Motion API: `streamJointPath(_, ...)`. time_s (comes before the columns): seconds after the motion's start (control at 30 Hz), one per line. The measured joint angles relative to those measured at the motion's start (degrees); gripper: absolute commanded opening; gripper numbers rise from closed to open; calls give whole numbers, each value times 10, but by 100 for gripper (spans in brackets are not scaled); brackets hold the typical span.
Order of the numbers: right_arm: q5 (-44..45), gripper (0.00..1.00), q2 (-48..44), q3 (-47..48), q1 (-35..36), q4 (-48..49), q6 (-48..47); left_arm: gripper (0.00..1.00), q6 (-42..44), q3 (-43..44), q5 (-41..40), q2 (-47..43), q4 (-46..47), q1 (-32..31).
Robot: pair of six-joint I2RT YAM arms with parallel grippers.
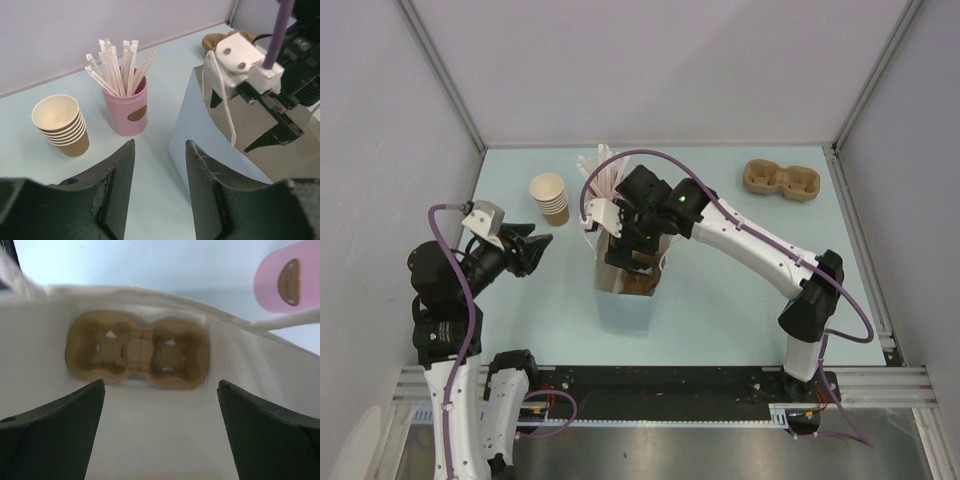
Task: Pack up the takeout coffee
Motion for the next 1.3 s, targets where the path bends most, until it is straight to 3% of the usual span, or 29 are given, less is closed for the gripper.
streamJointPath(0.43,15,100,-143,13,9,44,-1,66,0,0,8,-5,0,0)
streamJointPath(0.6,25,100,-157,17,10,56,-5,74,1,1,10,-1,-1,0)
streamJointPath(0.93,13,99,-251,-51,-9,77,-55,82,2,68,12,100,-27,0)
streamJointPath(1.2,-1,89,-276,-144,-12,122,-92,83,11,108,12,168,-47,-24)
streamJointPath(1.3,-7,80,-270,-155,-14,136,-97,75,16,122,12,195,-57,-41)
